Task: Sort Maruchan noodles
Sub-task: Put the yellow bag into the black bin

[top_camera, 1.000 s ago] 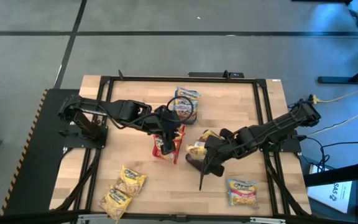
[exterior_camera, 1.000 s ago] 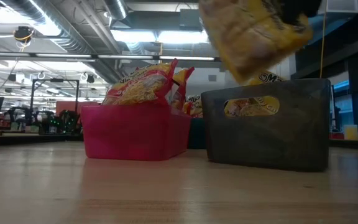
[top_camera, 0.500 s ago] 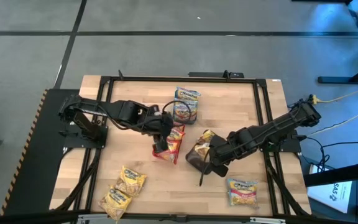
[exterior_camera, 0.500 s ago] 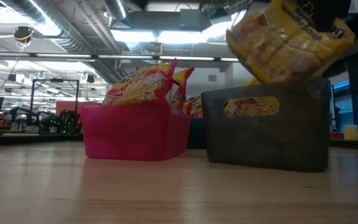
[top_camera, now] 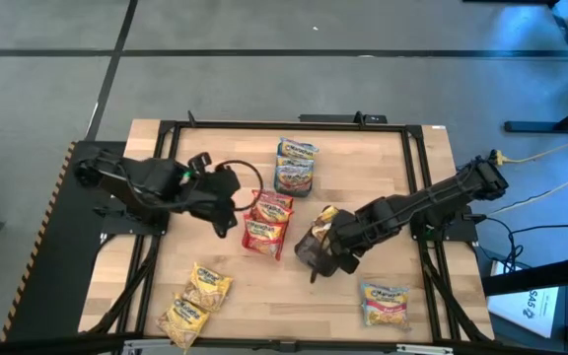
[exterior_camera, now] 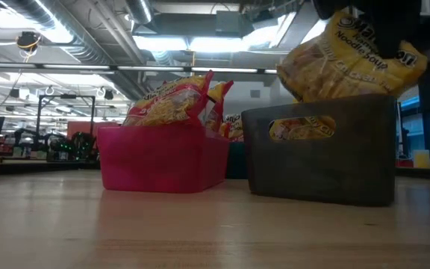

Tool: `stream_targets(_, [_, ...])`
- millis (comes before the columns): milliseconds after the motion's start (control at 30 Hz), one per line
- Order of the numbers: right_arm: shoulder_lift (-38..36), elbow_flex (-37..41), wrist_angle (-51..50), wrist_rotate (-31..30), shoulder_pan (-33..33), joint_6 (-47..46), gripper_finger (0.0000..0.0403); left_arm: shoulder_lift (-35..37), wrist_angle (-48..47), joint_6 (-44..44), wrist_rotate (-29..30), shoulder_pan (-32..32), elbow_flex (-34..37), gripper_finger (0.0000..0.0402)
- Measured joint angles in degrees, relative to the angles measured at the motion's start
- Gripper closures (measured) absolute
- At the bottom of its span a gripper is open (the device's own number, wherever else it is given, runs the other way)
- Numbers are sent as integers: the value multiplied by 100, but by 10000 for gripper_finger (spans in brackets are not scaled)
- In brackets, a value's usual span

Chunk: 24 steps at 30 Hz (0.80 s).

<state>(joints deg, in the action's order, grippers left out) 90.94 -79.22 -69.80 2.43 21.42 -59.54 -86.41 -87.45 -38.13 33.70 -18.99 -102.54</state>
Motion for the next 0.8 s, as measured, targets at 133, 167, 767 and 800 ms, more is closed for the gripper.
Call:
stream_targets(133, [0,0,-26,271,-136,88,372,120,-11,-81,176,-142,0,316])
stream_targets(167, [2,0,-15,355,-160,103,372,135,-18,-83,177,-170,0,315])
stream_targets(767, [4,-2,95,263,-198,297,277,177,-43,-490,119,-220,913,315])
stream_targets(800, [4,-2,63,256,-198,295,272,179,-43,-528,119,-220,961,315])
